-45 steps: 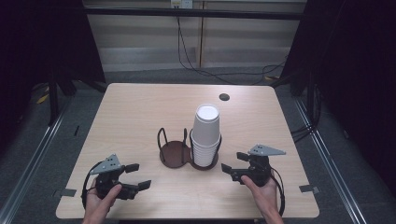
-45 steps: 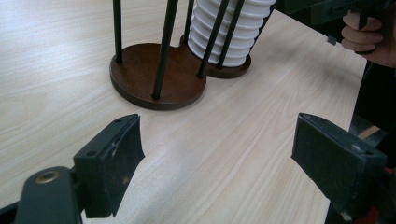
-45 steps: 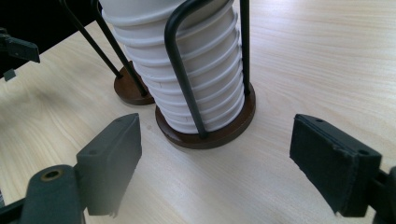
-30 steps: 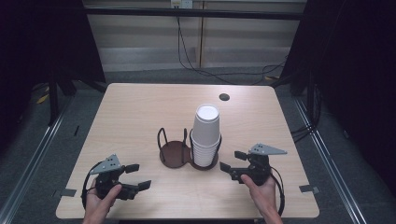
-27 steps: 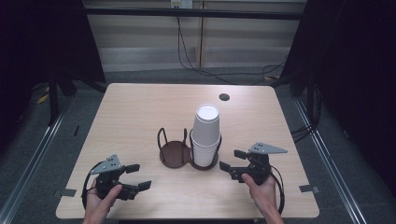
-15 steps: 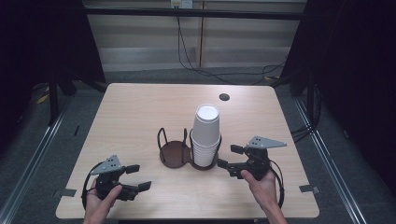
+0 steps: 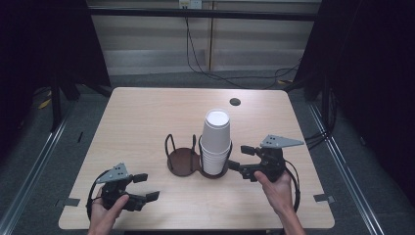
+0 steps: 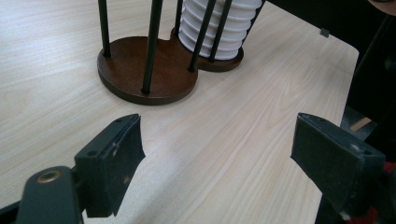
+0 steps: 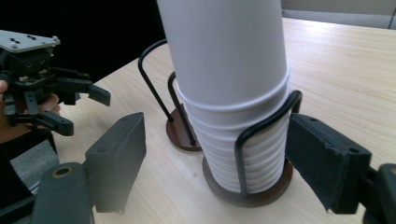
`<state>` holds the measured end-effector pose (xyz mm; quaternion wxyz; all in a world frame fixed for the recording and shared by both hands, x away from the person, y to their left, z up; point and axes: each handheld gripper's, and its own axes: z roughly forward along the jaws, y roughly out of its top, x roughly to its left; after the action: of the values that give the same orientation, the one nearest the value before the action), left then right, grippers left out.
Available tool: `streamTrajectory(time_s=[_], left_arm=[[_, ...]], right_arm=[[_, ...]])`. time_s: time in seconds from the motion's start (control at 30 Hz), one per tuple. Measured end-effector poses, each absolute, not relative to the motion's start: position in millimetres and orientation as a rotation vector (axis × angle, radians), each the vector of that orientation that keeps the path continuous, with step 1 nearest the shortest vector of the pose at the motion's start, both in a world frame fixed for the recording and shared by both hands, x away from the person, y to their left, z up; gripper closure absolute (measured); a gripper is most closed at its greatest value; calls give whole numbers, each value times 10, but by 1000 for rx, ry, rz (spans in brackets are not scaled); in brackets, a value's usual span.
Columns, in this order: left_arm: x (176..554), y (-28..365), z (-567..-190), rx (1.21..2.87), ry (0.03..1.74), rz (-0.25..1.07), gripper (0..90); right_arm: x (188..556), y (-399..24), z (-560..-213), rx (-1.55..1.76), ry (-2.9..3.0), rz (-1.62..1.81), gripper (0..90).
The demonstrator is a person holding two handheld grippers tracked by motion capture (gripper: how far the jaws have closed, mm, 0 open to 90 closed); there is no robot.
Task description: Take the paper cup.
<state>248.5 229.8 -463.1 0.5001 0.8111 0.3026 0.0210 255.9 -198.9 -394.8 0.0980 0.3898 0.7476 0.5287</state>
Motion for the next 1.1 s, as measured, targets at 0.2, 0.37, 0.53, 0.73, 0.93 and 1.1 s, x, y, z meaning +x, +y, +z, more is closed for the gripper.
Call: streamTrajectory(time_s=[0.2,0.37,0.53,0.73,0.93,1.1], left_arm=[[2480,2299,-4629,1969,727,50,165],[2481,2294,-4631,1970,728,47,166],[2482,2289,-4634,1969,732,43,166],[2479,2288,-4634,1974,728,39,166],[2481,2290,-4634,1969,727,36,166],[2478,2290,-4633,1975,724,35,166]], right_arm=[[2569,-1975,-3836,1115,2234,1580,200],[2600,-1989,-3725,1108,2230,1593,187],[2628,-1973,-3600,1084,2220,1606,159],[2666,-1908,-3474,1049,2224,1609,159],[2775,-1819,-3387,1040,2214,1585,154],[2928,-1735,-3358,1050,2211,1585,153]])
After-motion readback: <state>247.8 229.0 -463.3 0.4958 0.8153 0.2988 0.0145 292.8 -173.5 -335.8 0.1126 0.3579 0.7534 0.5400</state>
